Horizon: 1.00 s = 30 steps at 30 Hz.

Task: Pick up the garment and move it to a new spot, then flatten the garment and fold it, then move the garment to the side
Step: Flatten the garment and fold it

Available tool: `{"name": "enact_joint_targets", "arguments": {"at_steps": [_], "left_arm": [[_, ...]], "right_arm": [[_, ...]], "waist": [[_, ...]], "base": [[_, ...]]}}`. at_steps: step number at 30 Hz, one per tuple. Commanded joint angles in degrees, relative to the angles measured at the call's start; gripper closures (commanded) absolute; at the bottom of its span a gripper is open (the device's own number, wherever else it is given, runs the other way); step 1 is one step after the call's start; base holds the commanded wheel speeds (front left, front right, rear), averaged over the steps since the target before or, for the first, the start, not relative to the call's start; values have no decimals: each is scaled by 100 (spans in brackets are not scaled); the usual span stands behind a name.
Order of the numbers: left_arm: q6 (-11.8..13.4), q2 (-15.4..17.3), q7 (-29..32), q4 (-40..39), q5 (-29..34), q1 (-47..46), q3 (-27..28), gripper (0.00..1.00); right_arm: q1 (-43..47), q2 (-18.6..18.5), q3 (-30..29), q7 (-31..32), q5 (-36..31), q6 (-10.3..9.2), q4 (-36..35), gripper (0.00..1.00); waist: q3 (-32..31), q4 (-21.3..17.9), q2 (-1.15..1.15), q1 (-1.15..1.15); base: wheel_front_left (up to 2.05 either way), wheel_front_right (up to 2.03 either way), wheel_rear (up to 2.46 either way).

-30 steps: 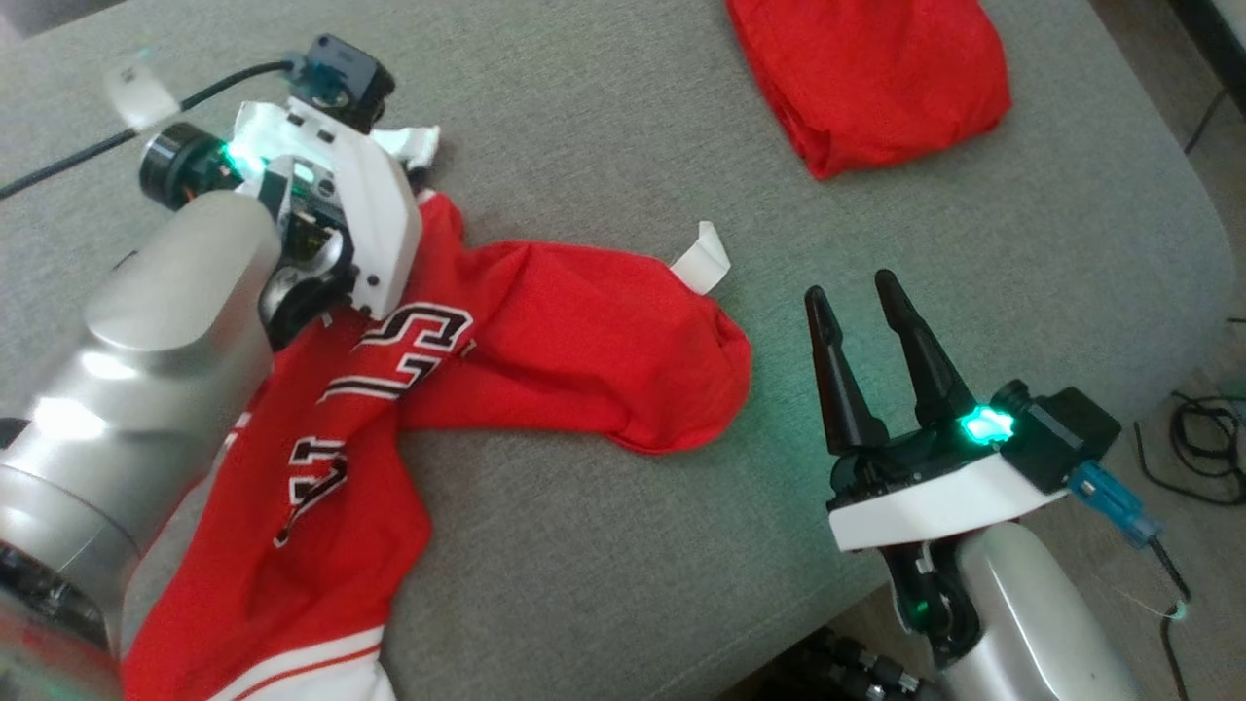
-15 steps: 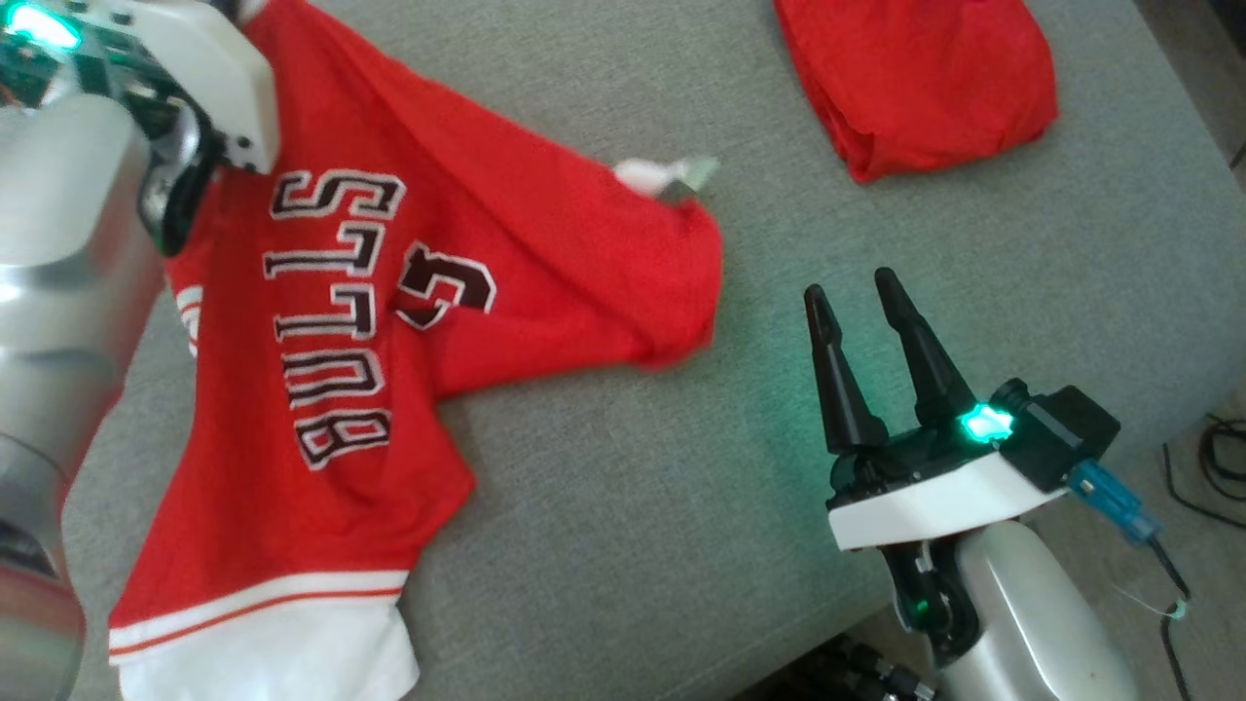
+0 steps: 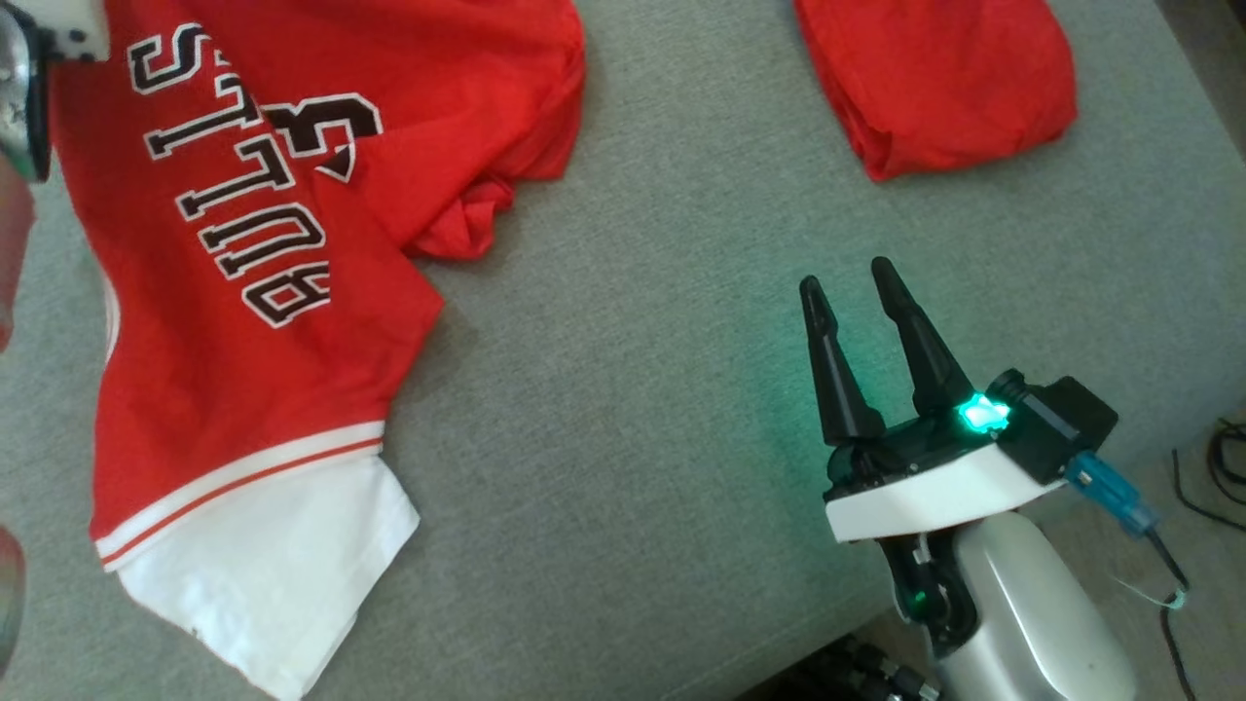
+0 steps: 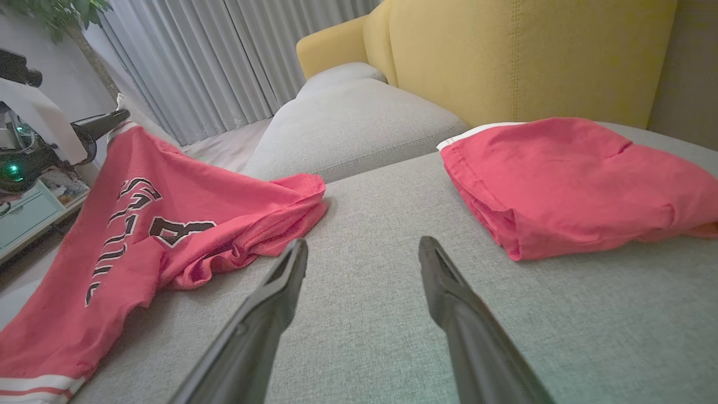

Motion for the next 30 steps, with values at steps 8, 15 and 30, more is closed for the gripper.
{"name": "enact_joint_targets", "arguments": {"at_steps": [8, 15, 30], "left_arm": [[-46, 20, -261, 216, 124, -27, -25, 0], [-238, -287, -503, -199, -38, 351, 193, 0], [407, -201, -515, -3443, 776, 3252, 1290, 0]], "right_arm": [[-92, -20, 55, -62, -163, -4, -133, 0], [-51, -20, -190, -62, -381, -4, -80, 0], [278, -20, -946, -62, -775, -4, -10, 0]], "waist": [[-91, 303, 0, 0], [-390, 833, 0, 0], [-1165, 2192, 0, 0]], "base": [[0, 0, 0], [0, 0, 0], [0, 0, 0]]}}
